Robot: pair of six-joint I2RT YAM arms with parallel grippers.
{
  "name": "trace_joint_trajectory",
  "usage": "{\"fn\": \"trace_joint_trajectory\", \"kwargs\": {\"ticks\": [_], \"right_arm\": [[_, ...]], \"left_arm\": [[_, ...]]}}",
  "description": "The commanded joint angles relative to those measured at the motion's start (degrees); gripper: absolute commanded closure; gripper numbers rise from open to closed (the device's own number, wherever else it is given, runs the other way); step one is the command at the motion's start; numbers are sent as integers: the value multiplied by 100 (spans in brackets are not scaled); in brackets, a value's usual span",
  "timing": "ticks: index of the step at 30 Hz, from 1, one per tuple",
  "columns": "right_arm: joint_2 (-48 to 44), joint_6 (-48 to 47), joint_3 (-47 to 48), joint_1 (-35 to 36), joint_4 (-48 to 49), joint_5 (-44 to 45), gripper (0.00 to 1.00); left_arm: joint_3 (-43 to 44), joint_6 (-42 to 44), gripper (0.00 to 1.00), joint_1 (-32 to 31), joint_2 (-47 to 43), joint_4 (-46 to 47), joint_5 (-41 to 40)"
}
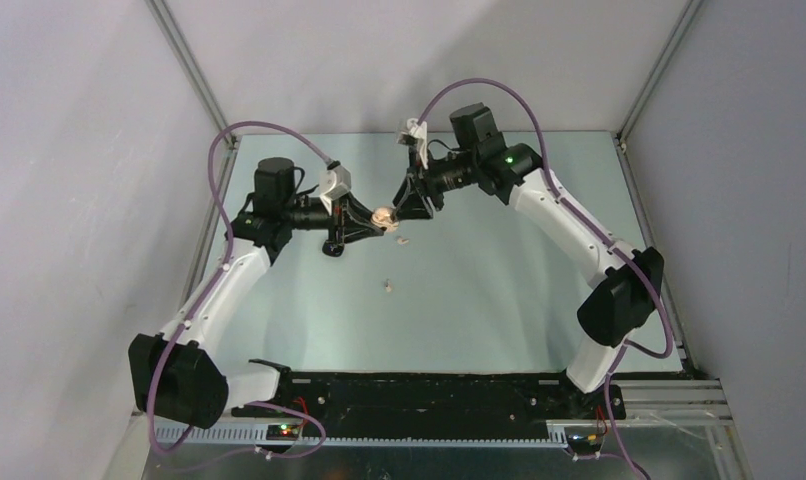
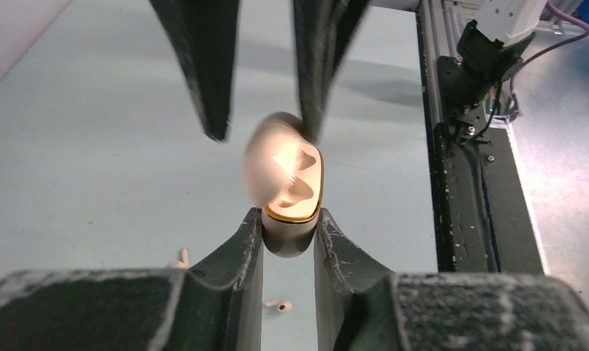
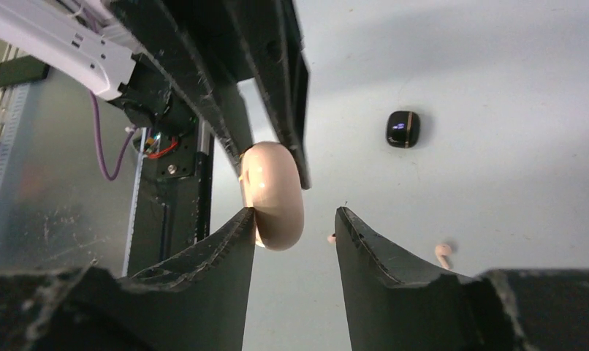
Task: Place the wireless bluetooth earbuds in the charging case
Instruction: Open the charging case.
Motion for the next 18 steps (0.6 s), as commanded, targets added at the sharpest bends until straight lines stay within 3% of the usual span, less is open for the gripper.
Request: {"fn": "trace_joint_trajectory", "kwargs": {"ticks": [1, 18], "right_arm": [[29, 380, 426, -211, 458, 66, 52], [-282, 623, 283, -504, 616, 15, 49]], "left_arm": [[-79, 86, 100, -51, -234, 40, 357], [-91, -70, 100, 7, -229, 43, 329]]}}
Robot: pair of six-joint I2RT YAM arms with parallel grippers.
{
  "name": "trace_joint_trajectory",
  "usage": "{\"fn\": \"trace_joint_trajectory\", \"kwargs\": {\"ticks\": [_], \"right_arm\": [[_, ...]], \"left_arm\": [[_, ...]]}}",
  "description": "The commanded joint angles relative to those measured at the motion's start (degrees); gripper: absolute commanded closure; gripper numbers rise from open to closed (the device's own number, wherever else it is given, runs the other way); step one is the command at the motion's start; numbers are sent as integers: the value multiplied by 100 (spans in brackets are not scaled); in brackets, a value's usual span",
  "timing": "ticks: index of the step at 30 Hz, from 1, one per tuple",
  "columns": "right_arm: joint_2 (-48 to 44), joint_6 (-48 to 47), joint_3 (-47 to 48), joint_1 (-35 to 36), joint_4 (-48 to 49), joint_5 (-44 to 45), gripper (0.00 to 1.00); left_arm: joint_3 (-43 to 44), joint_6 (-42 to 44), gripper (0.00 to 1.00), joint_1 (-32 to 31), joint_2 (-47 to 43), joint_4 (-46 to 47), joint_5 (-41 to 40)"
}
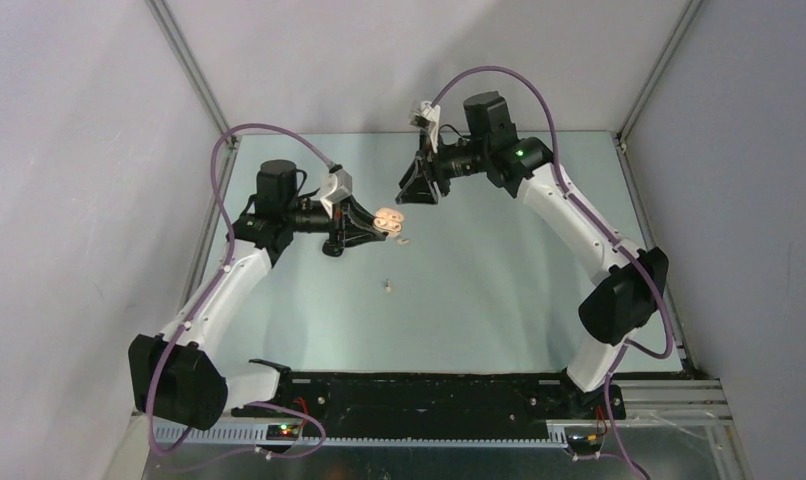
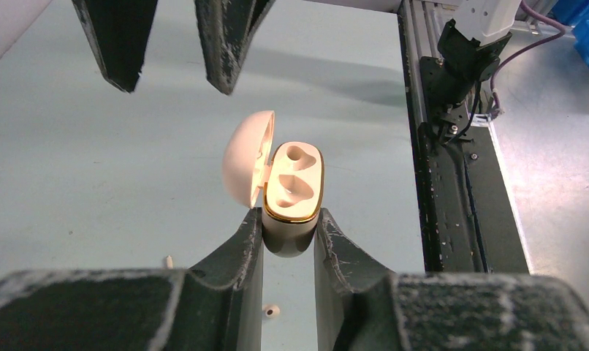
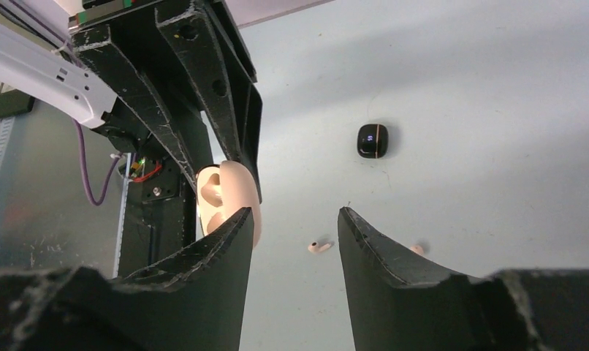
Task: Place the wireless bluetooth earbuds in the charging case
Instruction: Open the charging case.
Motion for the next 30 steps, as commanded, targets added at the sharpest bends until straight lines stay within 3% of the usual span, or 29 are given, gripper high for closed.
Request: {"fn": "trace_joint_trajectory", "kwargs": {"ticks": [1, 7, 14, 30], "right_arm": [[-327, 149, 61, -264, 237, -3, 48], [-460, 18, -87, -516, 154, -98, 40], [-436, -245, -189, 45, 34, -116, 30], [124, -29, 147, 272, 181, 401, 29]], "left_arm": [[11, -93, 100, 59, -194, 85, 152], [-4, -289, 100, 215, -233, 76, 154], [-1, -348, 100, 224, -298, 80, 178], [-151, -398, 100, 228, -536, 81, 319]]}}
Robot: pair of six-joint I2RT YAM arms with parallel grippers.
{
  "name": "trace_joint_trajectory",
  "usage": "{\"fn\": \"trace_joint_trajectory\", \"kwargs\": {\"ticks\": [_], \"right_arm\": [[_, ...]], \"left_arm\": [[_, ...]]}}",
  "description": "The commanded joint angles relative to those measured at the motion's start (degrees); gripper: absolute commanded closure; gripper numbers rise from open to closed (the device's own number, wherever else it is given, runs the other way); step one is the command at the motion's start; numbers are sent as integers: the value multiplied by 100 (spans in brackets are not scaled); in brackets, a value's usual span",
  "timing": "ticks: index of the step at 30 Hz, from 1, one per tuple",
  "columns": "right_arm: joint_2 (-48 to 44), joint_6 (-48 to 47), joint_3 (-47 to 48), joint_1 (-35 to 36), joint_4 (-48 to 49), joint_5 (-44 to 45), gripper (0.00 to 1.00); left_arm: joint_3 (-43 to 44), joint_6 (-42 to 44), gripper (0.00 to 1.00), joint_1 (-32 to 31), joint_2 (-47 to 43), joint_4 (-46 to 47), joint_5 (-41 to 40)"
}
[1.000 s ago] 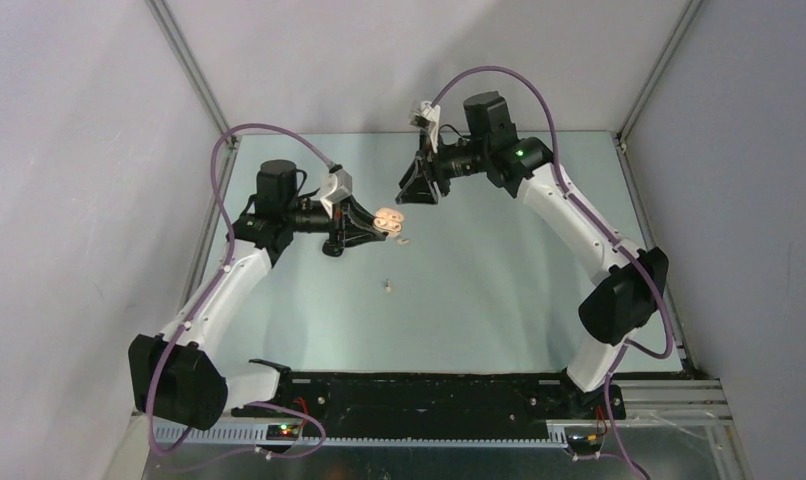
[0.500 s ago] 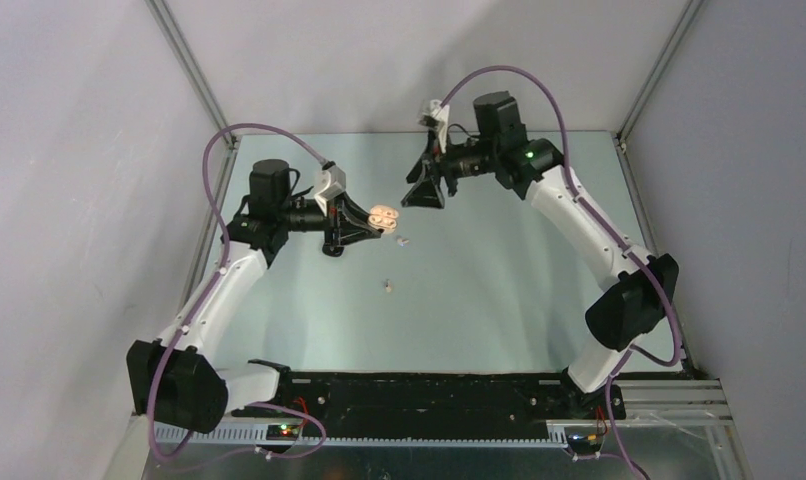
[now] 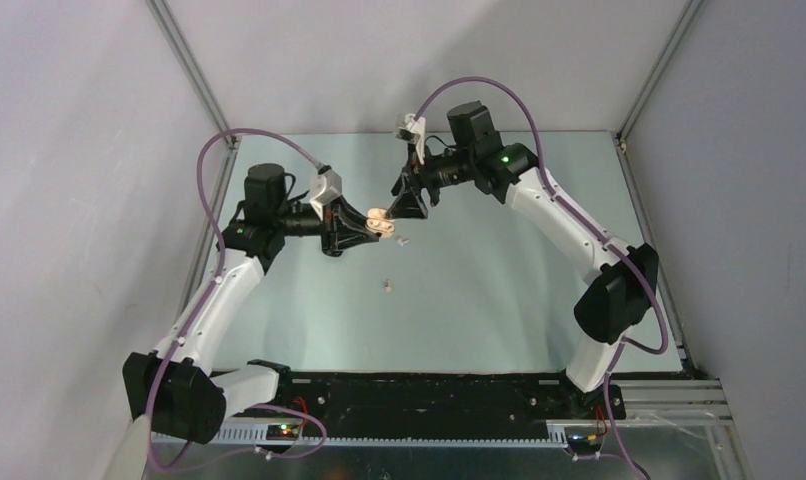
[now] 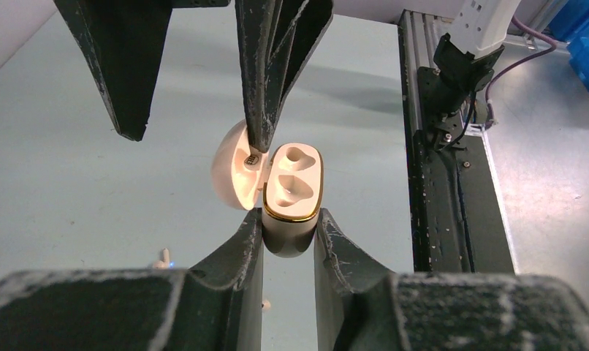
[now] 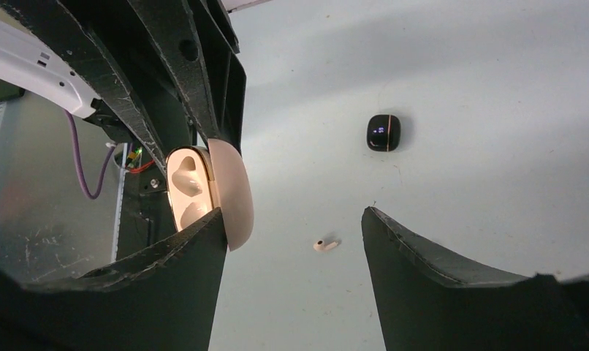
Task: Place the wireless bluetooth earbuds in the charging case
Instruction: Open the charging case, then pick up the earbud from the center of the board.
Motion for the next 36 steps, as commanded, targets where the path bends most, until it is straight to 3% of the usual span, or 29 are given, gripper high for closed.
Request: {"fn": "trace_joint_trajectory", "kwargs": {"ticks": [1, 6, 12, 17, 19, 22, 27, 32, 36], "right_arm": [[21, 115, 250, -32, 205, 146, 29], [17, 249, 262, -66, 255, -12, 29], [-242, 1291, 262, -431, 856, -1291, 23], [-520, 1271, 23, -698, 837, -1630, 22], [-601, 1004, -210, -821, 676, -1456, 23], [-629, -223, -645, -926, 91, -911, 29], [-618, -2377, -1194, -686, -483, -290, 51], [-532, -3495, -1873, -382, -328, 233, 67], [-222, -4014, -1940, -219, -368, 592, 71]], "left_arm": [[-31, -89, 100, 28, -146, 90, 238], [-40, -57, 100, 24, -127, 94, 202], [-119, -67, 100, 86, -93, 88, 67], [-94, -165, 100, 157, -42, 95, -65], [-61, -272, 100, 216, -33, 90, -77], [-79, -475, 100, 408, -127, 89, -93], [-313, -722, 100, 717, -556, 90, -183], [-535, -958, 100, 882, -891, 129, -760], [-527, -1490, 100, 926, -1140, 306, -1108]]}}
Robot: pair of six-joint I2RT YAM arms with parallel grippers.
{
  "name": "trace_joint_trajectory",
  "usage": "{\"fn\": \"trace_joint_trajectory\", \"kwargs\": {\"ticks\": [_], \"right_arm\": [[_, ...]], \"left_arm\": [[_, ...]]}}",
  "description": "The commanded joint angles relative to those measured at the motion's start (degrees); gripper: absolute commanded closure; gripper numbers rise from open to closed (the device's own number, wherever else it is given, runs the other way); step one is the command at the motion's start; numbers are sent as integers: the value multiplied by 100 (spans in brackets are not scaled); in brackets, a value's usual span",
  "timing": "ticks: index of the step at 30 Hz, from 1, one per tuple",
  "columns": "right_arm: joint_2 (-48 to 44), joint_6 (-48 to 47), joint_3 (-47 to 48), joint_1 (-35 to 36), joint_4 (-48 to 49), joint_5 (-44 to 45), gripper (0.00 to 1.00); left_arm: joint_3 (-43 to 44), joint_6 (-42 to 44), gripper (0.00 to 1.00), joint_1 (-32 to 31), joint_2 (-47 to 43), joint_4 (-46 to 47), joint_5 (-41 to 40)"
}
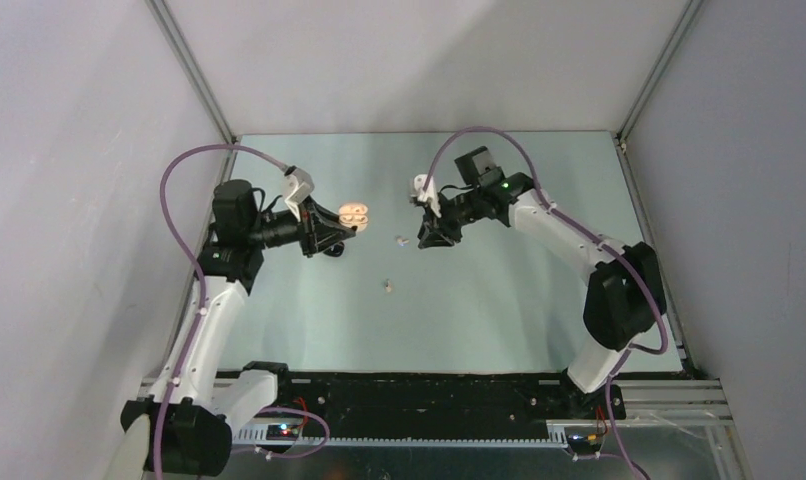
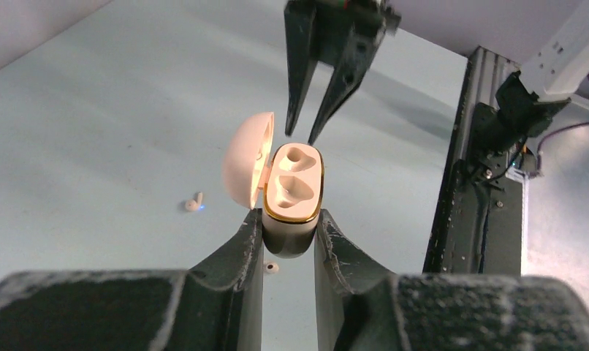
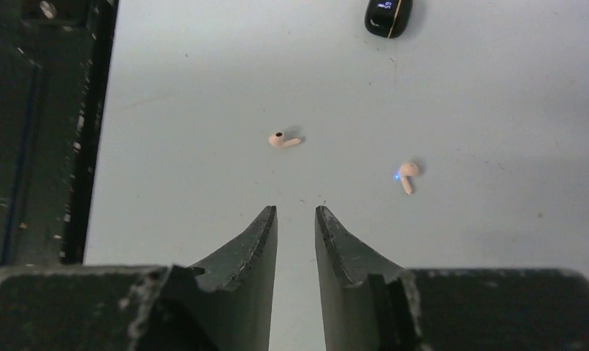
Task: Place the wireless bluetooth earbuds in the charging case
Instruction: Pick up the earbud from the center of the board.
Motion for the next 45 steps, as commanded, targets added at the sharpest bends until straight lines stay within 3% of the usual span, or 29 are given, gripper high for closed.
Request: {"fn": "trace_joint_trajectory", "kwargs": {"ticks": [1, 6, 13, 17, 22, 23, 28, 32, 40, 45], "right_arm": [[253, -1226, 65, 168, -51, 543, 71], [912, -1545, 549, 151, -214, 1146, 71], [1693, -2041, 990, 146, -400, 1387, 71], [1905, -1298, 1095, 367, -158, 1641, 70], [1935, 1220, 1294, 748, 113, 2001, 62], [1848, 1325, 1237, 826, 119, 1945, 61], [1624, -267, 754, 930, -391, 1319, 59], [1822, -454, 982, 813, -417, 1513, 60], [2546, -24, 2005, 394, 229, 2322, 70], [3163, 1226, 2947, 499, 149, 2944, 71]], "left_arm": [[40, -696, 100, 81, -340, 337, -437], [-143, -1947, 100, 177, -568, 1312, -652], [-598, -1637, 100, 473, -522, 1409, -202], [-444, -1837, 100, 672, -397, 1450, -567], [-131, -2154, 100, 835, -477, 1495, -1107], [-156, -2348, 100, 870, -487, 1826, -1102], [-468, -2758, 100, 1151, -591, 2366, -1228], [-687, -2833, 100, 1201, -731, 2597, -1252], [-755, -2945, 100, 1357, -709, 2793, -1343], [-724, -2967, 100, 1426, -774, 2804, -1271]]}}
